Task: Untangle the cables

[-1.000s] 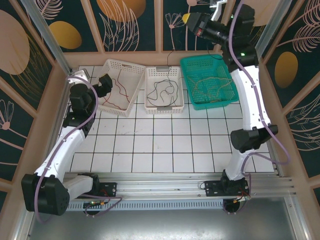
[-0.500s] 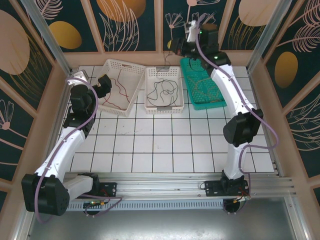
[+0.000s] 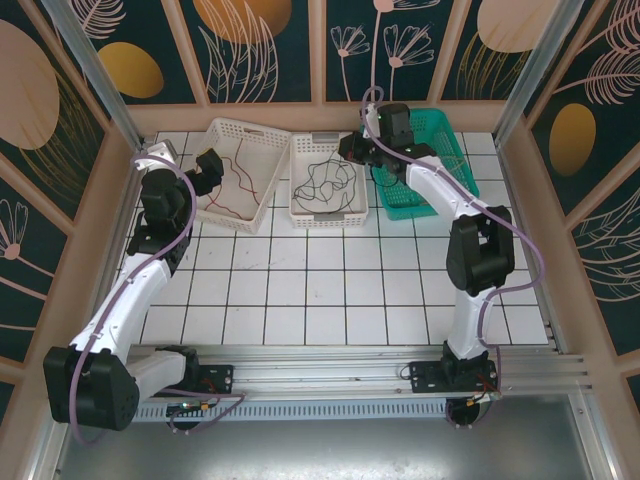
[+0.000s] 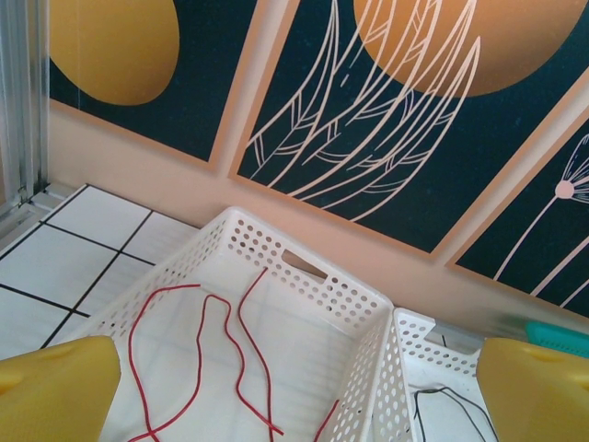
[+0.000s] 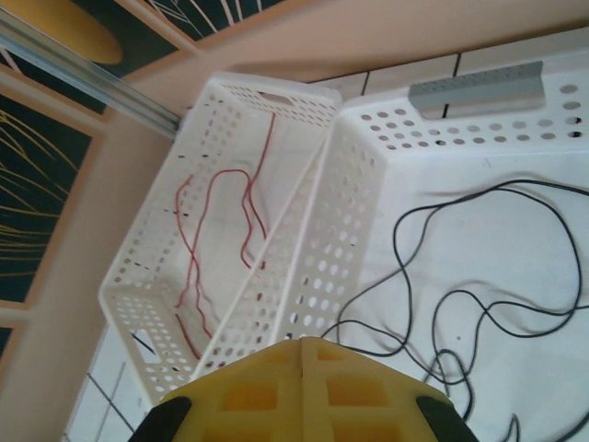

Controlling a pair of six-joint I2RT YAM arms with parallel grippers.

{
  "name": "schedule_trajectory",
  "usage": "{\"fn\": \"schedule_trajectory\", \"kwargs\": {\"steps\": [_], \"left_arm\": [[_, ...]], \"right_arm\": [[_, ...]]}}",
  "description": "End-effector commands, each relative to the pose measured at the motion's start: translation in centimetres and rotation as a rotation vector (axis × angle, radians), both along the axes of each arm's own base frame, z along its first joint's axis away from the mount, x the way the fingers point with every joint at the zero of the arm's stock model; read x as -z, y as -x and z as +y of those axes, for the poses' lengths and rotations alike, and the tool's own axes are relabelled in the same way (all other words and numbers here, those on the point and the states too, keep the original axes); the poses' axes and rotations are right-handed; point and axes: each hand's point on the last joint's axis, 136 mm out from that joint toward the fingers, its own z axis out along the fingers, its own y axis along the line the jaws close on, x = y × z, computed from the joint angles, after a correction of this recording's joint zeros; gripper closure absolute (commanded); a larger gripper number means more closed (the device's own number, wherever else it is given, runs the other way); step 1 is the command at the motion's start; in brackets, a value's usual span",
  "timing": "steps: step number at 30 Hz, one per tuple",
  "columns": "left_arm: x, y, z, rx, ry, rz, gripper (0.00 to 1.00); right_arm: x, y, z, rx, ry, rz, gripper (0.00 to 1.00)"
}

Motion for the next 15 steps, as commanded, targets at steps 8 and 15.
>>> {"fn": "schedule_trajectory", "kwargs": {"steps": [8, 15], "left_arm": [[-0.6, -0.2, 0.1, -0.005, 0.019, -0.035, 0.01], [-0.7, -0.1, 0.1, -0.008, 0.019, -0.038, 0.01]], "right_arm": [[3.6, -0.6, 1.1, 0.005, 0.148, -0.043, 1.0], [6.2, -0.7, 1.5, 0.01, 0.197, -0.007, 1.0]]}}
